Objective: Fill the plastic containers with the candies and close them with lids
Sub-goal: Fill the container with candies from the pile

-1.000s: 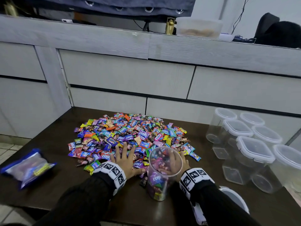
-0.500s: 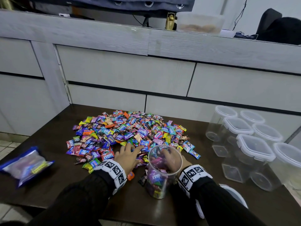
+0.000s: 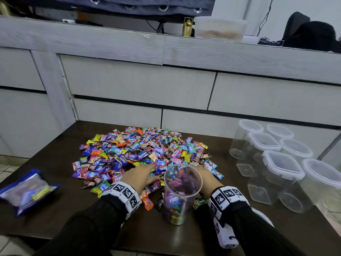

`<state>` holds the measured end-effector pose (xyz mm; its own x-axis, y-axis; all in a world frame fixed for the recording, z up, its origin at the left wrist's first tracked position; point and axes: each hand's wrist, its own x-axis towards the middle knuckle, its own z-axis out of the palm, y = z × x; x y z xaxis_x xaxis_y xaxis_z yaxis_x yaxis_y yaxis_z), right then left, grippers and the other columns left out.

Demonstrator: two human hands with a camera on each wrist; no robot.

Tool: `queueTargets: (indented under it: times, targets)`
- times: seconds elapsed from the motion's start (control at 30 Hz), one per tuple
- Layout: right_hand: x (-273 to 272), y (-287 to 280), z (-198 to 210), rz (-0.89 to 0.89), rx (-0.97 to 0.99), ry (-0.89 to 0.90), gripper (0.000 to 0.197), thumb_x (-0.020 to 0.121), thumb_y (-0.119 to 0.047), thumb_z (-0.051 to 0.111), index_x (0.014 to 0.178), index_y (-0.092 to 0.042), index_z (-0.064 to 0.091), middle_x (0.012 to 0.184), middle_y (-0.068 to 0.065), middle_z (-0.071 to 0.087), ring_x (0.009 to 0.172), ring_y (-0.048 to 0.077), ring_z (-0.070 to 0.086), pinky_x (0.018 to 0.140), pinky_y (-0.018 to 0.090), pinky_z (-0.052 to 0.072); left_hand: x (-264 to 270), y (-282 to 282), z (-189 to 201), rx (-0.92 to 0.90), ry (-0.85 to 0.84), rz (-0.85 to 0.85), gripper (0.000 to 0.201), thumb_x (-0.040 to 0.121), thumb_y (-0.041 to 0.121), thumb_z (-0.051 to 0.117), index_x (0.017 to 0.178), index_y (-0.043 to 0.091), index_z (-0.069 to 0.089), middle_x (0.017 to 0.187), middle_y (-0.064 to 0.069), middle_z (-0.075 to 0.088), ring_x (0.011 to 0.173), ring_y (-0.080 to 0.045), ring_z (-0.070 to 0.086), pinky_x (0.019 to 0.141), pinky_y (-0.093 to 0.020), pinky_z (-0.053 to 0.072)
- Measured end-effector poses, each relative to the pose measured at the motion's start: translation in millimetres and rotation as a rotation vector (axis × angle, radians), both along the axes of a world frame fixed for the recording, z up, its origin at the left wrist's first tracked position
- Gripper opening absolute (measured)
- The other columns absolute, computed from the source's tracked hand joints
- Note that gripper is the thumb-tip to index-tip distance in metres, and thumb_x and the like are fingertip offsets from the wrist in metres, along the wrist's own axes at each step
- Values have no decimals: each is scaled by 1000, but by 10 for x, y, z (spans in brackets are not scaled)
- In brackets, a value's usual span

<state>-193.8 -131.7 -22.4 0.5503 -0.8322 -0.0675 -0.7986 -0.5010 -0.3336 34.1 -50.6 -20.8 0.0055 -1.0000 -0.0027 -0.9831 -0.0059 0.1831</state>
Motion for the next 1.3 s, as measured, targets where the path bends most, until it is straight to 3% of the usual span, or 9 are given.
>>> queueTargets:
  times: [0.13,0.27,0.43,0.6,0.67,0.77,0.93,1.03,1.3]
  targets:
    - [-115,59,161,-14,-65,-115,15,96,-14,51,108,-8,59,109,11,59,102,25,54,74,21,32,18,5,97,-65,124,28,41,97,54,43,120,21,50,112,-1,62,101,-24,61,76,-37,51]
    - [-235,81,326,-70,-83,-214,18,94,-9,52,108,-11,62,110,8,58,103,23,55,83,23,35,62,5,331,-195,299,15,33,96,51,49,101,19,53,85,3,60,83,-24,60,73,-38,51]
    - [-328,124,424,-98,-76,-218,17,92,-8,54,108,-9,61,110,8,57,102,22,54,81,24,37,26,-12,643,-301,421,-4,32,94,43,57,85,13,51,64,-1,52,59,-22,49,50,-26,31]
    - [-384,200,445,-193,-16,-378,10,94,-11,56,103,-13,60,69,-1,62,60,11,56,68,24,47,-182,65,1013,-482,585,-118,19,93,40,60,82,27,54,57,1,47,50,-8,38,52,-26,30]
    - [-394,216,484,-215,-13,-407,9,94,-13,56,102,-14,60,68,1,61,59,13,56,66,22,48,-298,127,1137,-483,589,-196,18,92,42,61,78,35,52,57,8,45,52,-6,40,50,-20,29]
    - [-399,232,610,-203,-65,-458,7,94,-15,57,100,-15,60,75,6,66,58,7,55,55,8,41,-437,202,1212,-424,494,-313,24,91,43,63,74,35,47,58,10,43,53,-5,39,50,-19,26]
    - [-376,278,904,-123,-125,-544,5,93,-15,58,96,-20,58,81,-2,64,65,9,59,56,11,43,-523,254,1156,-277,179,-429,28,92,50,56,88,22,53,79,5,57,72,-13,51,64,-32,44]
    - [-348,333,1033,-54,-158,-568,9,92,-15,59,94,-24,57,79,-13,62,60,-3,60,55,7,41,-554,258,1130,-196,61,-494,27,92,49,56,86,23,49,77,6,53,72,-16,49,64,-37,46]
    - [-261,440,1079,22,-122,-602,9,93,-13,57,94,-22,57,81,-6,63,56,0,60,55,6,41,-765,189,1169,-156,-314,-565,33,88,53,54,107,28,64,86,4,65,80,-21,60,51,-26,25]
